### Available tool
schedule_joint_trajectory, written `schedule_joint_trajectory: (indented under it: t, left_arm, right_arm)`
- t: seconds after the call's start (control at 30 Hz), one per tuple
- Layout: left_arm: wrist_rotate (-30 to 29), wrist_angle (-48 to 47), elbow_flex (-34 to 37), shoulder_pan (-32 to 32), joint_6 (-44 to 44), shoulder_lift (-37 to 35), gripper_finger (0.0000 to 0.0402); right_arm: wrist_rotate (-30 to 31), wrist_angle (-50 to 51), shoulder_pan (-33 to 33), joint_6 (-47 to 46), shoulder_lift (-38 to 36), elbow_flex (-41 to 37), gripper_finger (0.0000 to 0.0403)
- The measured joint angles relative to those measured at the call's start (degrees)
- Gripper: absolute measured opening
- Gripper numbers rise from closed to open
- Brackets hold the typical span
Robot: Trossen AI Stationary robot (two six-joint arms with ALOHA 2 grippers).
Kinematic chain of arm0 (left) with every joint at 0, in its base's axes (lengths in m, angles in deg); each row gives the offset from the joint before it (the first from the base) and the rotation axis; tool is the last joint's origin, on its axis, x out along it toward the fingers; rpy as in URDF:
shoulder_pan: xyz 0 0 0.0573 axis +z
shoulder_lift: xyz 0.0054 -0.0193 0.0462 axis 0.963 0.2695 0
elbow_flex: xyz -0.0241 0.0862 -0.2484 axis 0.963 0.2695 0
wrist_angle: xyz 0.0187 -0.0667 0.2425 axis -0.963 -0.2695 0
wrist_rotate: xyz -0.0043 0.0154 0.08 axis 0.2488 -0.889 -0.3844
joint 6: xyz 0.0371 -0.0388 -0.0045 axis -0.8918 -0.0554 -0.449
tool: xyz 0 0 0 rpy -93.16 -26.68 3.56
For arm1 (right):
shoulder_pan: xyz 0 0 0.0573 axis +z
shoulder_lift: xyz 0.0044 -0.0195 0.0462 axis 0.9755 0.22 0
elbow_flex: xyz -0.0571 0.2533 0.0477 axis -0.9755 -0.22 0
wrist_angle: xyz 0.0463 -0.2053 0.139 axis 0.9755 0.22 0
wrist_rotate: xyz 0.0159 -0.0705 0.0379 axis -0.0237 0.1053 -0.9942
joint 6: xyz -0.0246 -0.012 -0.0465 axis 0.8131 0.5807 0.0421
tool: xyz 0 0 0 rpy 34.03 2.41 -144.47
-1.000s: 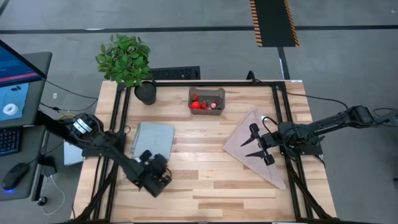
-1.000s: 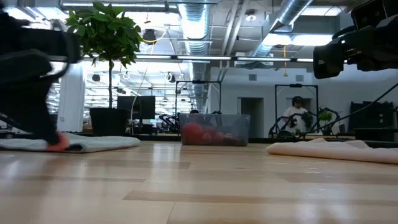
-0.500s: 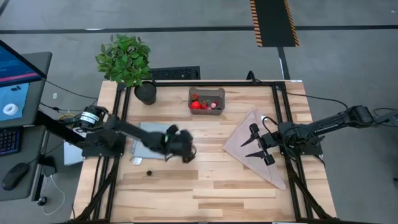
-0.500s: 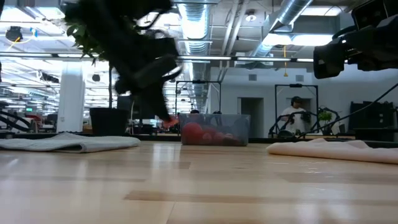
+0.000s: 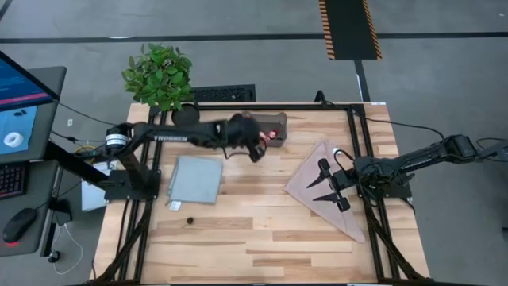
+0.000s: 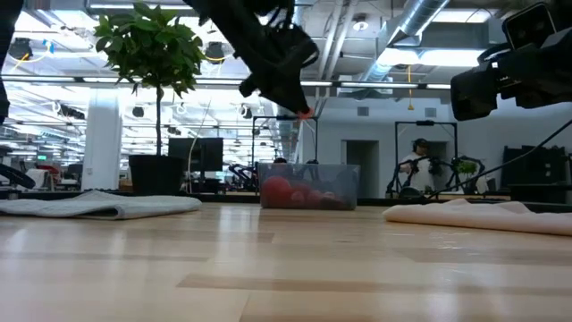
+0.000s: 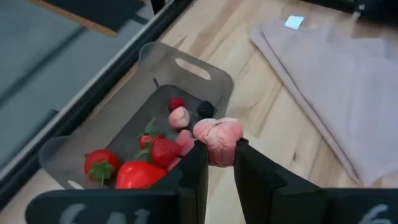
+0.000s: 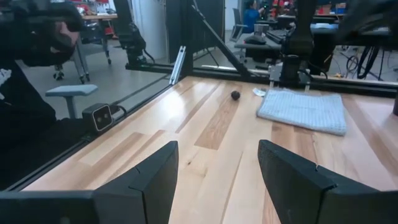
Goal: Pick and placing Produce into tupperware
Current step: Put the peach into the black bin
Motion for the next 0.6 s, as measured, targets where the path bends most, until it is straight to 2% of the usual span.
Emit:
schedule_joint_trajectory:
  t: [0.07, 0.13, 0.33, 0.4, 0.6]
  left_arm:
    - [5.36, -0.14, -0.24, 3.45, -0.05, 0.0, 0.0054]
    - [8.04, -1.0, -0.24, 6.79, 0.02, 0.04, 0.0054]
    - [9.06, -2.98, -0.26, 12.91, 1.97, 1.77, 0.0059]
    - [10.86, -2.99, -0.25, 12.97, 1.89, 2.19, 0.0072]
    - [11.09, -1.04, -0.2, 11.5, 3.36, 3.13, 0.0144]
  right_arm:
    - [-0.02, 0.0, 0.0, -0.16, 0.0, 0.0, 0.0243]
    - [-0.02, -0.02, 0.0, -0.4, 0.0, 0.0, 0.0243]
    - [-0.02, -0.07, 0.0, -0.4, 0.0, 0.0, 0.0243]
    - [-0.02, -0.07, 0.0, -0.38, 0.0, 0.0, 0.0243]
    - [0.07, -0.23, 0.0, -0.14, 1.11, 0.0, 0.0243]
